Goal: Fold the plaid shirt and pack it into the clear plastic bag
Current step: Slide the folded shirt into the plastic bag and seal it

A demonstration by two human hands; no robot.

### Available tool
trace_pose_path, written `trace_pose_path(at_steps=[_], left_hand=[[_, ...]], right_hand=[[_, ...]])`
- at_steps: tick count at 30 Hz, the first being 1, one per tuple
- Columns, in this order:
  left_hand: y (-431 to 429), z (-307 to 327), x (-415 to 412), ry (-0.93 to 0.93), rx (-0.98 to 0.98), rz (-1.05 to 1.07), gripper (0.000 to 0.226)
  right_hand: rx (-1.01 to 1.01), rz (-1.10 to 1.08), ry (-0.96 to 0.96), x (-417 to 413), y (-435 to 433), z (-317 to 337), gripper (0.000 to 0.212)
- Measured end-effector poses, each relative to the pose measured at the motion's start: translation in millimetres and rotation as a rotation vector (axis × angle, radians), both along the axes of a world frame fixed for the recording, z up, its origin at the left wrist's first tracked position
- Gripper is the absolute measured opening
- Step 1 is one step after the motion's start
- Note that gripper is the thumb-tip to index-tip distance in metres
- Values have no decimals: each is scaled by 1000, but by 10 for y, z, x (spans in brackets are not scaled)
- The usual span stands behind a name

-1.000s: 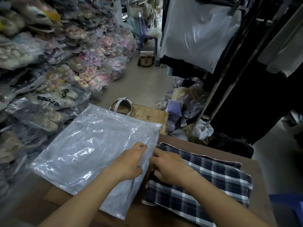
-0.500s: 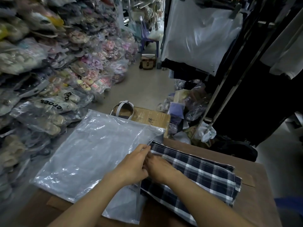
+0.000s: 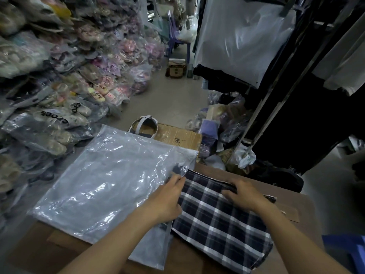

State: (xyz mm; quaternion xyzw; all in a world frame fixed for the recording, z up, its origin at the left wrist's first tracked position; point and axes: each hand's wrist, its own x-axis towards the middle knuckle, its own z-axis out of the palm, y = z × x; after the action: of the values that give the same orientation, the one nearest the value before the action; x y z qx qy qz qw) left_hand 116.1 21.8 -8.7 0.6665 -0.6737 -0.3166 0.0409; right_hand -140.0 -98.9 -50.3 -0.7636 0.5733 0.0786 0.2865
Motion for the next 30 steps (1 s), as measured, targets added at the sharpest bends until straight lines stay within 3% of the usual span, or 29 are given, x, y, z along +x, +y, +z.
trace_pose_path(at_steps=[3, 9, 13, 17, 18, 23, 30], left_hand=[[7, 13, -82, -24, 14, -8, 85], [2, 3, -163, -30, 55, -2, 80], [-16, 9, -161, -32, 75, 9, 82], [-32, 7, -187, -16, 67, 8, 84], [-39, 5, -197, -17, 61, 7, 83], [-40, -6, -289, -15, 52, -8, 84], [10, 35, -388, 18, 44, -19, 81]], right_hand=[[-72, -36, -77, 302, 42, -36, 52], [-107, -56, -247, 914, 127, -25, 31], [-86, -84, -142, 540, 41, 110, 60], [203, -90, -107, -131, -94, 124, 97], [254, -109, -119, -226, -90, 89, 93], [216, -219, -300, -149, 135, 36, 24], [198, -351, -575, 636, 301, -39, 11]])
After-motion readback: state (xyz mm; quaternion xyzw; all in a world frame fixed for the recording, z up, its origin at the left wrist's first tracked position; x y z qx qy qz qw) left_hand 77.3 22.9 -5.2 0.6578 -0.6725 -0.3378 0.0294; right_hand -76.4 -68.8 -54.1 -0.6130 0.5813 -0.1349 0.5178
